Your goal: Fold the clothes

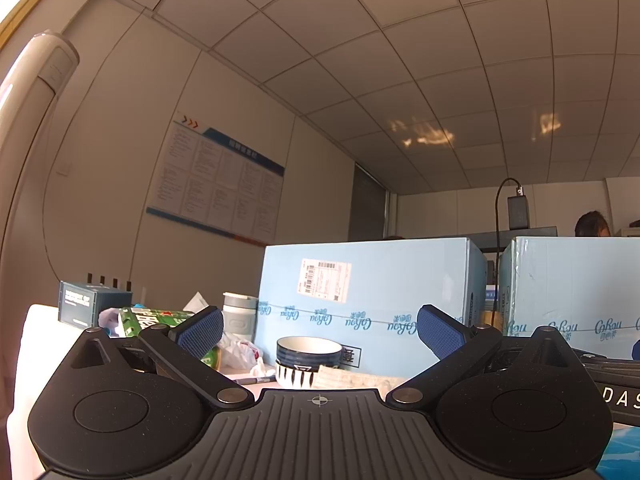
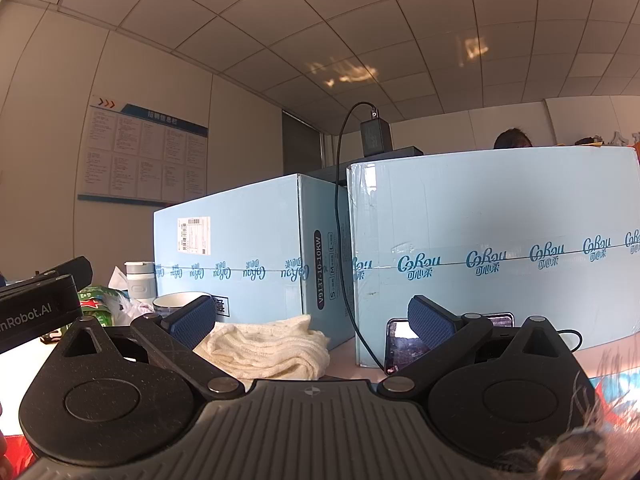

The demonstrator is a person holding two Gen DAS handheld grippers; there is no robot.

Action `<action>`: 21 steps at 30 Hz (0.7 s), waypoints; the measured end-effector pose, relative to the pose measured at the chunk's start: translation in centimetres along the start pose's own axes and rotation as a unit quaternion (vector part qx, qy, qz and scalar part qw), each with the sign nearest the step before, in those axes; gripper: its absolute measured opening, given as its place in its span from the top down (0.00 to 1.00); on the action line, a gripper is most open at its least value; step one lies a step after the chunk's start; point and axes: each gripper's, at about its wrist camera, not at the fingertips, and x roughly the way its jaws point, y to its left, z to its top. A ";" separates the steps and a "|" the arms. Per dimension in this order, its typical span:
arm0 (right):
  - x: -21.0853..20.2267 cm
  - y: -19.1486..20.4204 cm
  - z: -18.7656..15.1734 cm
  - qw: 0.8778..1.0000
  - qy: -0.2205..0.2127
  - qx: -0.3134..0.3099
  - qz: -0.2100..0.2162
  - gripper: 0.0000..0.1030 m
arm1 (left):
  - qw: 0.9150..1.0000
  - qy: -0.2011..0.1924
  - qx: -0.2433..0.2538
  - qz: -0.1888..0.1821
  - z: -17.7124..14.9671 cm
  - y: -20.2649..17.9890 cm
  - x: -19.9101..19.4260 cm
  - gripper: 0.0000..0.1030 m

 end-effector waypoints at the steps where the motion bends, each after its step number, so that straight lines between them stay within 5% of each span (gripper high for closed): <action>1: 0.0 0.0 0.0 1.000 0.000 0.000 0.000 0.00 | 1.000 0.000 0.000 0.000 0.0 0.0 0.0 0.00; 21: 0.1 -0.1 0.0 1.000 0.002 0.000 0.001 0.00 | 1.000 0.007 0.001 -0.004 0.1 -0.1 0.3 0.00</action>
